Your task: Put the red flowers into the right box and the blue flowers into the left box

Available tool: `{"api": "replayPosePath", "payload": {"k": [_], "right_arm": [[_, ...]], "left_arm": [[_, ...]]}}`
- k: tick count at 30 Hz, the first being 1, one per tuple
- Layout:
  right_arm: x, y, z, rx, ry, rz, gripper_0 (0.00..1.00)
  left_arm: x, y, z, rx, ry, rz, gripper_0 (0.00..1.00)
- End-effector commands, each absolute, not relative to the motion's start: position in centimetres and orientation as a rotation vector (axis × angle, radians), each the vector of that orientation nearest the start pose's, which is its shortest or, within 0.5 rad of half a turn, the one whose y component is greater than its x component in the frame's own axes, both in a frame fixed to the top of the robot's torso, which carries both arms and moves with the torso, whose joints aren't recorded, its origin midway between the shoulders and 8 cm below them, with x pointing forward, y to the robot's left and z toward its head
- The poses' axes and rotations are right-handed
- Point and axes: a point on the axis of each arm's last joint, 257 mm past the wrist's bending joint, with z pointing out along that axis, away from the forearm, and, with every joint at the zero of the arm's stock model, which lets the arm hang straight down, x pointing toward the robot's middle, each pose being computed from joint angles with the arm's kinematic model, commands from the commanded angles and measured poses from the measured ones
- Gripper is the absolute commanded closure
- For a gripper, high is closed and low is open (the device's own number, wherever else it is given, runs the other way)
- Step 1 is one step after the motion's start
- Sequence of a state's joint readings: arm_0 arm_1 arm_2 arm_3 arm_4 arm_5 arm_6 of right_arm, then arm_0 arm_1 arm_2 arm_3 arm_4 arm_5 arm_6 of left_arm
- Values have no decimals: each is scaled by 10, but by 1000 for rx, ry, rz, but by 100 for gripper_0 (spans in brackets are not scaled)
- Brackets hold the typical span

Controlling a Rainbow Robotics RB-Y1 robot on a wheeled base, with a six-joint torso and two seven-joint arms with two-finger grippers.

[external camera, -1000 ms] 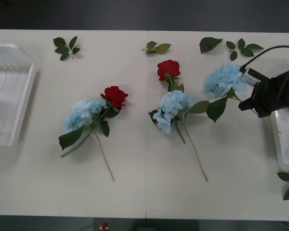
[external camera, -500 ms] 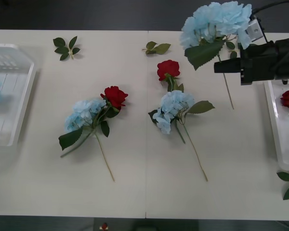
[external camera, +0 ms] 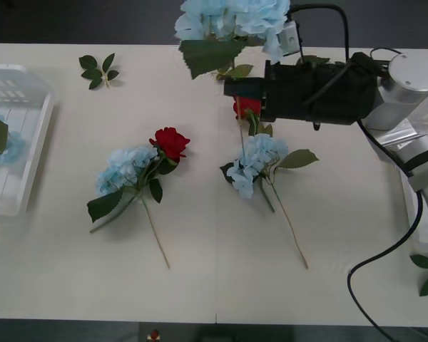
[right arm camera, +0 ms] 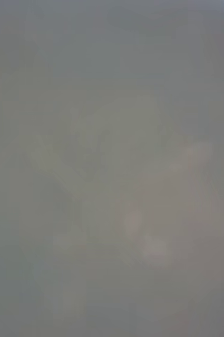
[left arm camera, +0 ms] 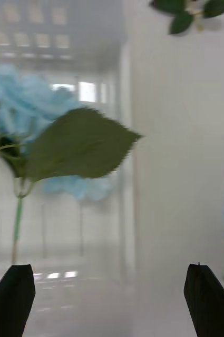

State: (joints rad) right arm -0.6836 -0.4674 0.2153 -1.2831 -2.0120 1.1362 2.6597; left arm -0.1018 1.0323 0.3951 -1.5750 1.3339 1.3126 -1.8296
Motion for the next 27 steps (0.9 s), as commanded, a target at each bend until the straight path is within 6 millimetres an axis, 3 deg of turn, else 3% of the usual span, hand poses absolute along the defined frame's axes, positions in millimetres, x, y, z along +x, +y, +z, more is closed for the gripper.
{"api": "replayPosePath", "payload": {"k": [1,3,8,12,17,21,27], "right_arm": [[477,37,-19,-1067,1303,1199,100],[473,50,-13,-1059,1285,1224,100],[474,82,9,-997,1239,1259,100],[471,97,17,-985,1223,1288,100],[463,109,19,-979,1216,1332,100],[458,113,18,-986,1218,1351,100],[451,115,15,-1006,1228,1379,100]], "left_arm": [[446,408,-117,312,2311,-480,12],[443,379,-118,373,2278,-590,0],[430,303,-136,521,2167,-859,0],[426,265,-149,634,2057,-924,0],[416,197,-155,736,1852,-1070,0],[415,166,-150,793,1704,-1085,0],[424,130,-124,787,1514,-1063,0]]}}
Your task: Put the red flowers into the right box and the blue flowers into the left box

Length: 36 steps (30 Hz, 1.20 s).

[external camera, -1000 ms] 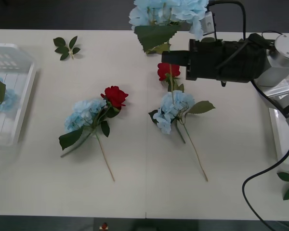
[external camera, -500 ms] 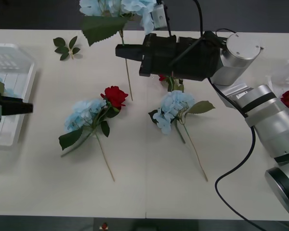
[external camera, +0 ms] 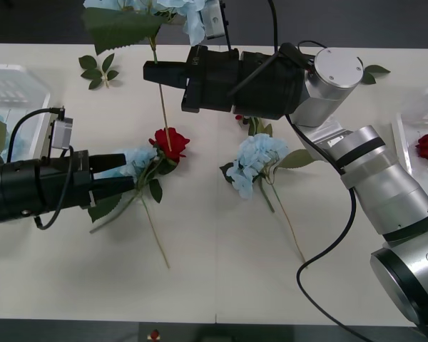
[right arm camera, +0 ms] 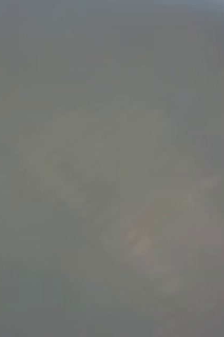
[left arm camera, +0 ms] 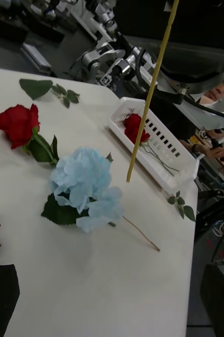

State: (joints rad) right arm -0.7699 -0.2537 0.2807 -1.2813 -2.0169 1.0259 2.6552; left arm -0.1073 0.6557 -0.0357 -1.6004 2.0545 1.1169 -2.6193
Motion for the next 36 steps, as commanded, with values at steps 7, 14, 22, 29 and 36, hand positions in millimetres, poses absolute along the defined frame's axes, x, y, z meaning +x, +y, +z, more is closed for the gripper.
{"api": "replayPosePath", "payload": {"k": [7,14,22,29,36], "right_arm": [[450,117,17,-1003,1239,1394,100],[448,118,15,-1008,1247,1404,100],[448,117,14,-1006,1254,1408,100],[449,116,15,-1005,1256,1408,100],[450,116,14,-1000,1260,1410,100]], "left_arm": [[430,98,-97,735,1409,-1122,0],[442,79,-79,715,1353,-1117,0],[454,63,-77,733,1347,-1057,12],[460,56,-80,745,1352,-1024,92],[460,56,-80,747,1352,-1021,100]]}}
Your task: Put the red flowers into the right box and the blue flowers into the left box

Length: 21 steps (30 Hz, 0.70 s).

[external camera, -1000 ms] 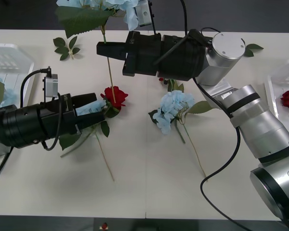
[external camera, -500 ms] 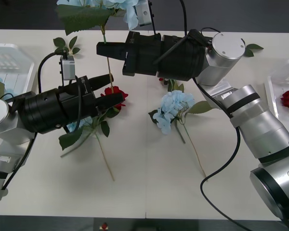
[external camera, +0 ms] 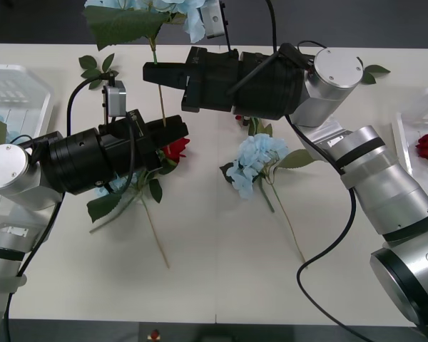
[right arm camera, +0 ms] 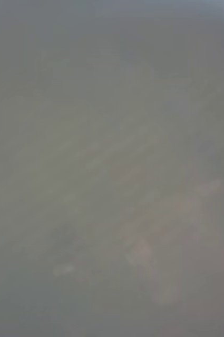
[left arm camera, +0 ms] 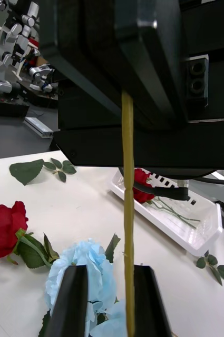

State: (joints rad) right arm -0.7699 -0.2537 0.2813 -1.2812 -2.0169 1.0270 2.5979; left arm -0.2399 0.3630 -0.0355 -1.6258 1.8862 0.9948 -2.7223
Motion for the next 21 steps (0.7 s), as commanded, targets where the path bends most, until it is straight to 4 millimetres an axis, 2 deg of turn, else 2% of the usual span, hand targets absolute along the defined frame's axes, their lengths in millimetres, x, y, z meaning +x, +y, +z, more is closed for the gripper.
{"api": "replayPosePath", "payload": {"k": [1,7,8,9,10,11,14,17,21], "right_arm": [[449,116,15,-1001,1258,1410,100],[450,114,14,-1003,1264,1405,100],[450,113,12,-1009,1270,1401,96],[450,113,10,-1012,1274,1399,87],[451,112,9,-1020,1279,1388,67],[450,113,7,-1028,1284,1386,57],[451,111,5,-1035,1285,1376,36],[455,105,4,-1036,1294,1359,24],[458,95,-2,-1076,1313,1322,18]], "left_arm": [[460,56,-80,747,1352,-1021,100],[462,59,-79,745,1354,-1013,100],[462,60,-80,747,1356,-1010,100],[462,60,-80,747,1356,-1009,100],[462,61,-80,748,1357,-1008,100],[462,61,-80,750,1357,-1009,100],[462,65,-80,754,1361,-1004,100],[461,72,-80,768,1367,-993,100],[456,87,-75,740,1416,-1070,100]]}}
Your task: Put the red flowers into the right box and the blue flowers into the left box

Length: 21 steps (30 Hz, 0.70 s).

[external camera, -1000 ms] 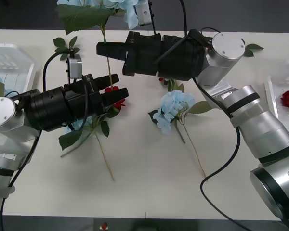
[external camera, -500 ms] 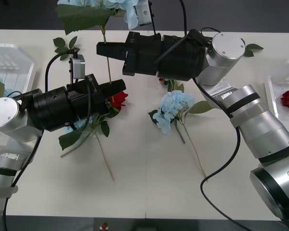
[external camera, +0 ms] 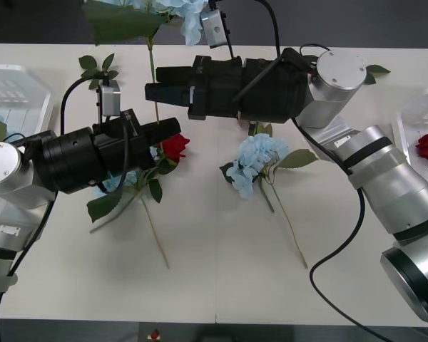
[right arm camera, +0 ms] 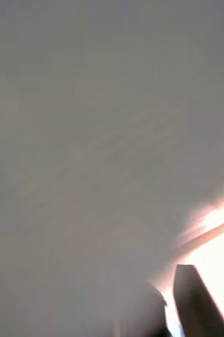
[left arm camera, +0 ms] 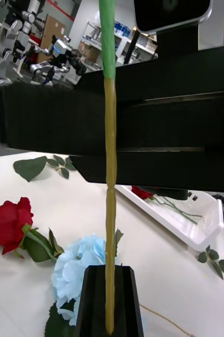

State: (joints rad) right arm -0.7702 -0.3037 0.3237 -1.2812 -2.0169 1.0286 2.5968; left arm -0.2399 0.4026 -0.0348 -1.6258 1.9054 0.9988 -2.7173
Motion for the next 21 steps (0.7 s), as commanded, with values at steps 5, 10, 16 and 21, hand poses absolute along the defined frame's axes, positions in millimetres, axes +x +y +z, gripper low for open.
{"api": "replayPosePath", "payload": {"k": [5,10,16,21], "right_arm": [[457,70,-17,-1173,1361,1266,18],[466,27,-39,-1250,1518,1170,18],[472,-35,-80,-1253,1806,977,18],[462,-87,-109,-1200,2015,852,18]], "left_arm": [[448,127,-57,671,1504,-1183,100],[443,177,-40,577,1636,-1239,100],[445,251,-34,440,1827,-1133,100],[444,312,-42,284,1963,-996,100]]}}
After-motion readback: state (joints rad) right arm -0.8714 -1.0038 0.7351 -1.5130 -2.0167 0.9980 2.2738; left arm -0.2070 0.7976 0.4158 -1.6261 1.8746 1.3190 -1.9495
